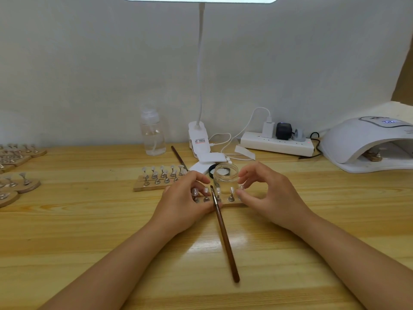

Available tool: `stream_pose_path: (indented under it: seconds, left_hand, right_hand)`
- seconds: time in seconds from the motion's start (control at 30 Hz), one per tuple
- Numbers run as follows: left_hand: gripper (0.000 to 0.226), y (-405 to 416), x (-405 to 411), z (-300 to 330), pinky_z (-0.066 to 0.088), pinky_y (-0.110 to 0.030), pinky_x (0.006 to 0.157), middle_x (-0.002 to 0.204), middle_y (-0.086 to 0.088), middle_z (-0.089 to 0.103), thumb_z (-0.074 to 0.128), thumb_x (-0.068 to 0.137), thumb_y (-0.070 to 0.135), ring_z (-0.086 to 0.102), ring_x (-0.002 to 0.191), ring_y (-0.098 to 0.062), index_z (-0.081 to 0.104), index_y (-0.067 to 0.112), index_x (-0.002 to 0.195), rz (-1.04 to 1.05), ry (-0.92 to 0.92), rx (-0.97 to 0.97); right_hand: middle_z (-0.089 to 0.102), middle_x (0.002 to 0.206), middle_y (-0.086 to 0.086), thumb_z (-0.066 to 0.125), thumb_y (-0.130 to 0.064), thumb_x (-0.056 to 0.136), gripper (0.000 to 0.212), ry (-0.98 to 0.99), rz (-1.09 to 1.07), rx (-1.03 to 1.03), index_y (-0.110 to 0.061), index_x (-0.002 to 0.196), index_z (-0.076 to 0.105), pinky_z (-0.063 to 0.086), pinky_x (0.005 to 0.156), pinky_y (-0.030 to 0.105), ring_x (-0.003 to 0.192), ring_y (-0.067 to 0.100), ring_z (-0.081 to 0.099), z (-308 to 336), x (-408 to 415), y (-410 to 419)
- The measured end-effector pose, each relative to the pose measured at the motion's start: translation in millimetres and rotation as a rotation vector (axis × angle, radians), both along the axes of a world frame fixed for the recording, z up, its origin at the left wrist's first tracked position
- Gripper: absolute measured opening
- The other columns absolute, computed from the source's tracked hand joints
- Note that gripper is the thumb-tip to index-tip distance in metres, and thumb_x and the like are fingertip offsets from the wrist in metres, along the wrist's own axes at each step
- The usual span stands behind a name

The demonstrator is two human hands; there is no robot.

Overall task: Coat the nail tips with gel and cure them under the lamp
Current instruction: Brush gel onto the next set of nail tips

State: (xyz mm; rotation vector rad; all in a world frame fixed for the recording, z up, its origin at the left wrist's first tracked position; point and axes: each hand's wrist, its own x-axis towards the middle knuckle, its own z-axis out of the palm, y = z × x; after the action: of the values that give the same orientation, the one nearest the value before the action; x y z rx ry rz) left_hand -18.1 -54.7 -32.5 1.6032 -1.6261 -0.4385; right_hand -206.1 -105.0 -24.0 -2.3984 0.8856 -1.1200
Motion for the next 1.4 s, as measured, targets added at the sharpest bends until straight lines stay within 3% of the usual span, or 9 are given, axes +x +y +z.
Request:
stream_pose_path:
  seconds: [0.2, 0.33, 0.47, 0.63, 0.8, 0.97, 1.07, 1.27, 1.4]
  left_hand:
    - [0.04, 4, -2, 4, 0.039, -0.043, 0.096, 0.093, 0.019, 0.054, 0.075, 0.068, 0.031, 0.051, 0.088, 0.001, 0.043, 0.043, 0.089, -0.035, -0.075, -0.061]
    - [0.043, 6, -4, 5, 0.039, -0.044, 0.095, 0.095, 0.019, 0.052, 0.074, 0.068, 0.029, 0.049, 0.089, 0.002, 0.041, 0.042, 0.092, -0.049, -0.091, -0.103]
    - [0.045, 6, -3, 5, 0.039, -0.045, 0.095, 0.093, 0.018, 0.053, 0.074, 0.068, 0.022, 0.05, 0.088, 0.0, 0.039, 0.042, 0.09, -0.041, -0.072, -0.116]
    - [0.047, 5, -3, 4, 0.039, -0.044, 0.095, 0.092, 0.017, 0.054, 0.076, 0.069, 0.021, 0.052, 0.089, -0.001, 0.04, 0.041, 0.092, -0.036, -0.057, -0.122]
    - [0.049, 4, -3, 4, 0.039, -0.046, 0.095, 0.09, 0.015, 0.054, 0.077, 0.067, 0.016, 0.053, 0.087, -0.003, 0.042, 0.038, 0.094, -0.018, 0.003, -0.133]
    - [0.055, 4, -3, 4, 0.041, -0.045, 0.093, 0.087, 0.018, 0.055, 0.079, 0.058, 0.038, 0.054, 0.091, -0.006, 0.042, 0.04, 0.098, -0.027, 0.038, -0.073]
    - [0.054, 2, -2, 3, 0.041, -0.044, 0.094, 0.086, 0.016, 0.058, 0.077, 0.059, 0.044, 0.052, 0.096, -0.013, 0.041, 0.046, 0.098, -0.018, 0.023, -0.008]
    - [0.048, 1, -1, 2, 0.039, -0.039, 0.095, 0.085, 0.015, 0.061, 0.075, 0.061, 0.046, 0.051, 0.095, -0.012, 0.042, 0.049, 0.095, -0.023, 0.002, 0.014]
    - [0.047, 1, 0, 1, 0.038, -0.04, 0.096, 0.087, 0.016, 0.061, 0.075, 0.063, 0.044, 0.051, 0.094, -0.008, 0.042, 0.05, 0.096, -0.046, -0.016, 0.02]
  right_hand:
    - [0.054, 0.082, -0.01, 0.062, -0.016, 0.078, 0.01, -0.054, -0.127, -0.289, -0.015, 0.088, 0.059, 0.04, 0.068, 0.014, 0.075, 0.006, 0.05, 4, 3, 4]
    - [0.046, 0.054, -0.012, 0.052, -0.029, 0.078, 0.022, 0.009, -0.007, -0.38, -0.016, 0.061, 0.055, 0.032, 0.047, 0.011, 0.048, 0.001, 0.038, 12, 6, 18]
    - [0.041, 0.045, -0.014, 0.059, -0.04, 0.073, 0.026, 0.228, 0.049, -0.268, -0.025, 0.058, 0.043, 0.03, 0.044, 0.012, 0.039, 0.001, 0.035, 6, 15, 31]
    - [0.047, 0.052, -0.013, 0.067, -0.031, 0.074, 0.036, 0.265, 0.131, -0.077, -0.037, 0.065, 0.032, 0.036, 0.052, 0.012, 0.052, 0.002, 0.048, 2, 25, 34]
    - [0.055, 0.054, -0.007, 0.068, -0.015, 0.075, 0.027, 0.038, 0.176, 0.237, -0.03, 0.067, 0.048, 0.036, 0.051, 0.015, 0.048, 0.003, 0.046, 6, 25, 33]
    - [0.063, 0.054, 0.002, 0.063, -0.003, 0.081, 0.019, -0.221, 0.275, 0.536, -0.021, 0.077, 0.058, 0.038, 0.041, 0.013, 0.042, 0.003, 0.051, 28, 20, 31]
    - [0.064, 0.055, -0.002, 0.06, -0.008, 0.084, 0.011, -0.312, 0.163, 0.523, -0.019, 0.085, 0.057, 0.037, 0.039, 0.011, 0.04, 0.001, 0.047, 41, 6, 17]
    - [0.061, 0.054, -0.006, 0.06, -0.015, 0.084, 0.014, 0.024, -0.151, 0.261, -0.026, 0.08, 0.051, 0.045, 0.058, 0.028, 0.05, 0.007, 0.052, 28, -22, -10]
    - [0.055, 0.053, -0.012, 0.057, -0.025, 0.083, 0.019, 0.289, -0.183, 0.139, -0.036, 0.076, 0.043, 0.038, 0.053, 0.022, 0.049, 0.002, 0.043, 15, -21, -14]
